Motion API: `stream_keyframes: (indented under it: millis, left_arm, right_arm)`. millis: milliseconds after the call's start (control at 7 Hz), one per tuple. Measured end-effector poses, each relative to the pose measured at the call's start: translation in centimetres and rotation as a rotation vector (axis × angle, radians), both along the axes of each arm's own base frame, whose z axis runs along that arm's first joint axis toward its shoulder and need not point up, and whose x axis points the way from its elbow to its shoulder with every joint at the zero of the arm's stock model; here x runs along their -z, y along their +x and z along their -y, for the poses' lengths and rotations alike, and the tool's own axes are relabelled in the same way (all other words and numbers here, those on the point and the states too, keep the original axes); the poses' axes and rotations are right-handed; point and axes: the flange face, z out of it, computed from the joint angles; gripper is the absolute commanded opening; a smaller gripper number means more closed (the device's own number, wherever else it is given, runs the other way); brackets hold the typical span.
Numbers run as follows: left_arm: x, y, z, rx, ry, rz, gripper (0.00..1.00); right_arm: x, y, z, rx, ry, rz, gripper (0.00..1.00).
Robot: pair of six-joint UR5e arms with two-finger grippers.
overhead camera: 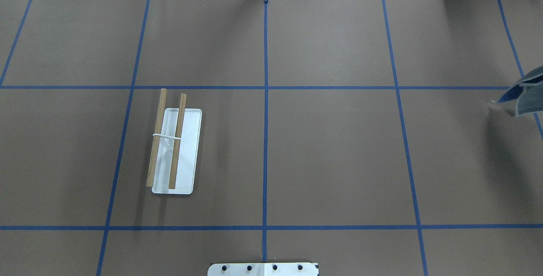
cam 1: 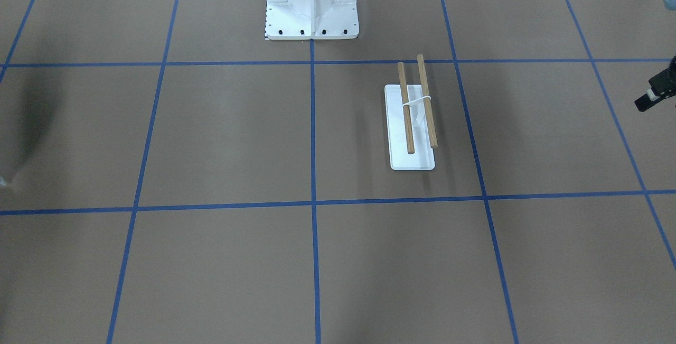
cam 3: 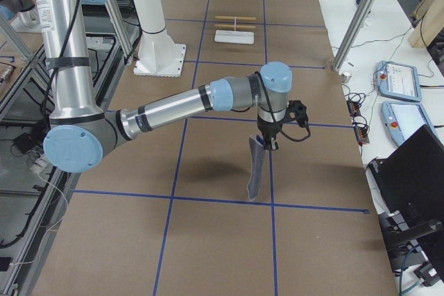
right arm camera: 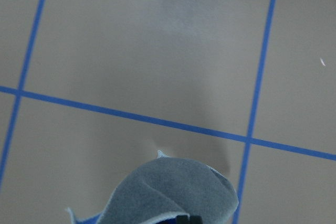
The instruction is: Hang towel on rack
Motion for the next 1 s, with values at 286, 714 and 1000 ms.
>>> stream_keyframes:
  millis: [286,714,1000]
  left_arm:
    - [3.7,0.3,1.1,0.081,0.108,-0.071,0.98]
    - [7.7,1.1,-0.2,0.262,0.025,-0.273,0.98]
    - [6.7,2.3,-1.3,0.260,0.166,-0.380,0.98]
  right_arm:
    - [9.3,-7.6,0.7,-0.060,-0.045,0.054,0.00]
    - [20.0,-15.9,-2.8,-0.150,-0.123,0.161,0.00]
    - [24.8,-18.8,-4.8,-0.195,-0.171,0.227,0.00]
